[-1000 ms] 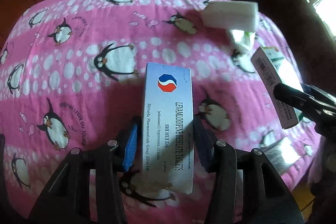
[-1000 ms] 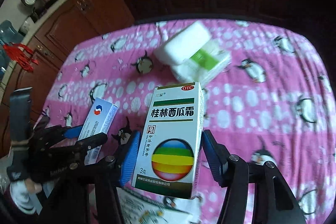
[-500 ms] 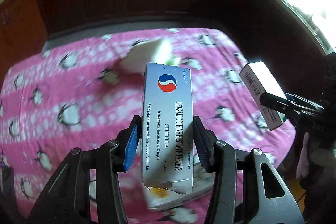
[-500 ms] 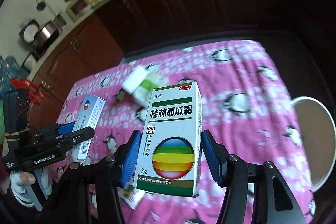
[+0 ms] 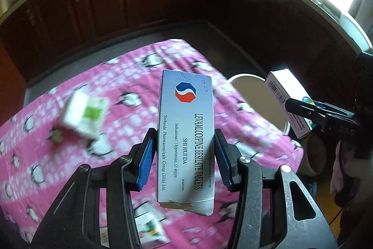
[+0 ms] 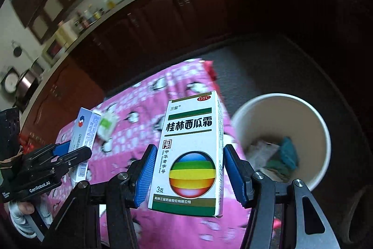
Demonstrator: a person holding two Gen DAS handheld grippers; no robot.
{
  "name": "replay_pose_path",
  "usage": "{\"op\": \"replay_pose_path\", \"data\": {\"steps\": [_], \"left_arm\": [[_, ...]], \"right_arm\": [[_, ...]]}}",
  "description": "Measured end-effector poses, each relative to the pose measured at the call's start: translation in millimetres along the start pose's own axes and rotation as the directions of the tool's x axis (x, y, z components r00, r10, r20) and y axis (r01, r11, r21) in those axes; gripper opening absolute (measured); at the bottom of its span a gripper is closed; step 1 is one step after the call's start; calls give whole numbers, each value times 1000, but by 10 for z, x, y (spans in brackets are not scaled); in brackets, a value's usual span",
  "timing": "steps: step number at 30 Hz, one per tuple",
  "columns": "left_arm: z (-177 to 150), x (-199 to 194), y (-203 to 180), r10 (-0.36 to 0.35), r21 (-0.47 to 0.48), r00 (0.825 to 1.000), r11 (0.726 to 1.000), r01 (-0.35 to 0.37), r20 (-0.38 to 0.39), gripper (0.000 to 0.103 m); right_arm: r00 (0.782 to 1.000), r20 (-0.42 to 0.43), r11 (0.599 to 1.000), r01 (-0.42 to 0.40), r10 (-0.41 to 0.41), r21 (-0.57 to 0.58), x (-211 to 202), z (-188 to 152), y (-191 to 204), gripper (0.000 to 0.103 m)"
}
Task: Collect trash
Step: 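Carry both medicine boxes over the white bucket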
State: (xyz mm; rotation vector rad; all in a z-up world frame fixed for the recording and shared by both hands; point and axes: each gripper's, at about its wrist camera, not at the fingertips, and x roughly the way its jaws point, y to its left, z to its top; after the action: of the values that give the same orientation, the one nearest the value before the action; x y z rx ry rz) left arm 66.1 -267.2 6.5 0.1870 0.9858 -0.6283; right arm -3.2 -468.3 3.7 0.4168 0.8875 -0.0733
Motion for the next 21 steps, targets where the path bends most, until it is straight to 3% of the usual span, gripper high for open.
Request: {"op": "replay_pose_path", "data": {"steps": [11, 21], "left_arm": [[298, 457, -663, -124, 51, 990, 991, 127, -61, 47], [525, 908, -1060, -239, 11, 964, 970, 242, -112, 47]], "right_arm": [[989, 1, 987, 147, -148, 66, -125, -62, -653, 56], [981, -65, 976, 190, -183, 108, 114, -156, -989, 56]]}}
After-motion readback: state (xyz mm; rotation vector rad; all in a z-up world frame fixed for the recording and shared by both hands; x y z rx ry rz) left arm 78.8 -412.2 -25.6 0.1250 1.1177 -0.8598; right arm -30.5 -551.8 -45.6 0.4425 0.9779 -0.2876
